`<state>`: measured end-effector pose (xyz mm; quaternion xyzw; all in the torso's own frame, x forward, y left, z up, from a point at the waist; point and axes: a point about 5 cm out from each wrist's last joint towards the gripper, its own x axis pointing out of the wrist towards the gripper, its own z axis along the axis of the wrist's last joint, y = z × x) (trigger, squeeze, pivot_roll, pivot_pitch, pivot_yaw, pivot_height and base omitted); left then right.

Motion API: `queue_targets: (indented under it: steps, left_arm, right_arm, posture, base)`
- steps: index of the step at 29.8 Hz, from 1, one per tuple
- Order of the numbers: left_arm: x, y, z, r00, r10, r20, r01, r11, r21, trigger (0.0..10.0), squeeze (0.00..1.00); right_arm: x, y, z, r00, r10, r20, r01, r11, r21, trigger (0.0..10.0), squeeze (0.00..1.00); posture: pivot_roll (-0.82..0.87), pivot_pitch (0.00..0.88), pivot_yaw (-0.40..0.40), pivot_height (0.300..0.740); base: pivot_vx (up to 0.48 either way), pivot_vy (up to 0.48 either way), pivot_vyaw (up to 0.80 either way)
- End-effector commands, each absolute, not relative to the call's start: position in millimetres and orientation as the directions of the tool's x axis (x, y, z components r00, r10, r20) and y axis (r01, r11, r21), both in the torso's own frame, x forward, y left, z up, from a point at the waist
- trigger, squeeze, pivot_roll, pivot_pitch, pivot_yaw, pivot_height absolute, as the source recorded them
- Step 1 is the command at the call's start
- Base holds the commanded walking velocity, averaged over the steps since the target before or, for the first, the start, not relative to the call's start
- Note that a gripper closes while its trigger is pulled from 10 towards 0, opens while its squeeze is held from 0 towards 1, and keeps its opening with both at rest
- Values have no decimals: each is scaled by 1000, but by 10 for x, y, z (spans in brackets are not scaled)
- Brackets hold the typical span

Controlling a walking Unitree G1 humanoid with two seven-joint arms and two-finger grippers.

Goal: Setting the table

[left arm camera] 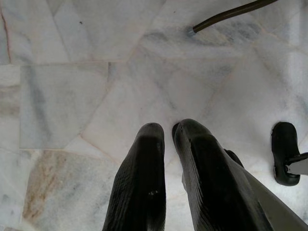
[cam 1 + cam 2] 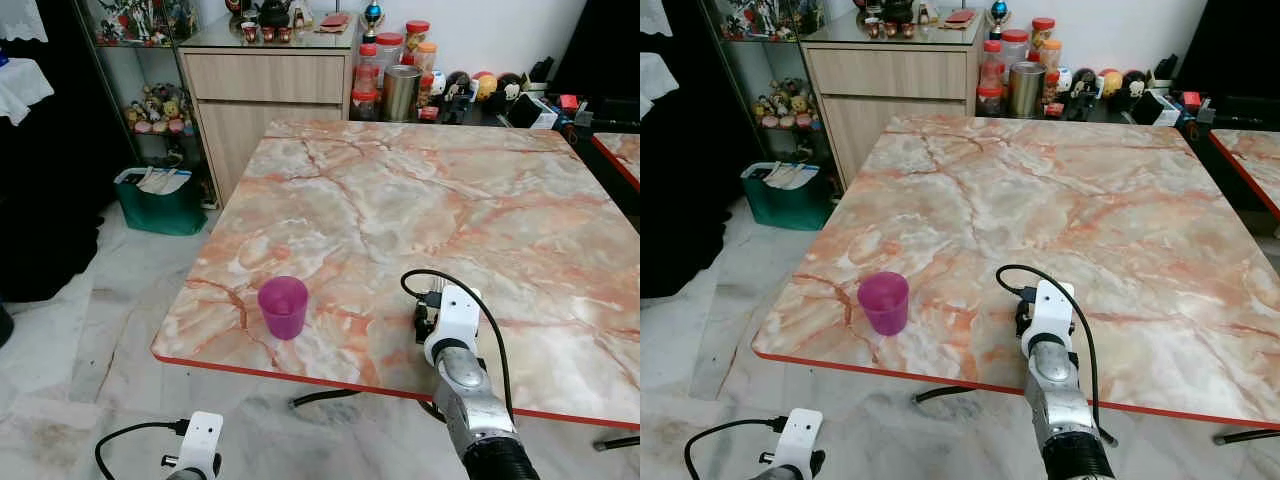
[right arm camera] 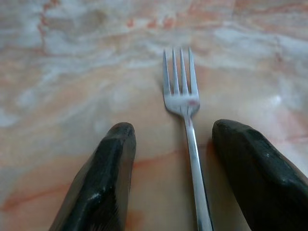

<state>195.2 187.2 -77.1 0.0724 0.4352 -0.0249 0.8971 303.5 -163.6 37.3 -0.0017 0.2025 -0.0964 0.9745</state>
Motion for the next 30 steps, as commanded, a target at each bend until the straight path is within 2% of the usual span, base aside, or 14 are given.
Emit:
queue_targets:
  steps: [1,7,8,30]
  left_arm:
    - [1921,1900,-786,604,19,-797,117,987,112,10000,0]
    - [1910,1889,-794,598,14,-801,114,988,103,10000,0]
    - [1906,1888,-796,597,14,-802,114,988,102,10000,0]
    - [1903,1878,-800,592,5,-806,116,989,92,10000,0]
  right_arm:
    - [3046,-1669,357,884,-203,-420,203,978,-46,10000,0]
    - [3001,-1690,285,862,-221,-455,224,973,-50,10000,0]
    - [2993,-1684,278,866,-213,-453,222,974,-35,0,0]
    - [3016,-1660,311,873,-199,-445,218,976,-10,0,0]
  posture:
    - [-5,0,4,736]
    - [-7,0,6,736]
    - [-7,0,6,736]
    - [-4,0,5,736]
  base:
    - [0,0,0]
    - [0,0,0]
    - [0,0,0]
    - [0,0,0]
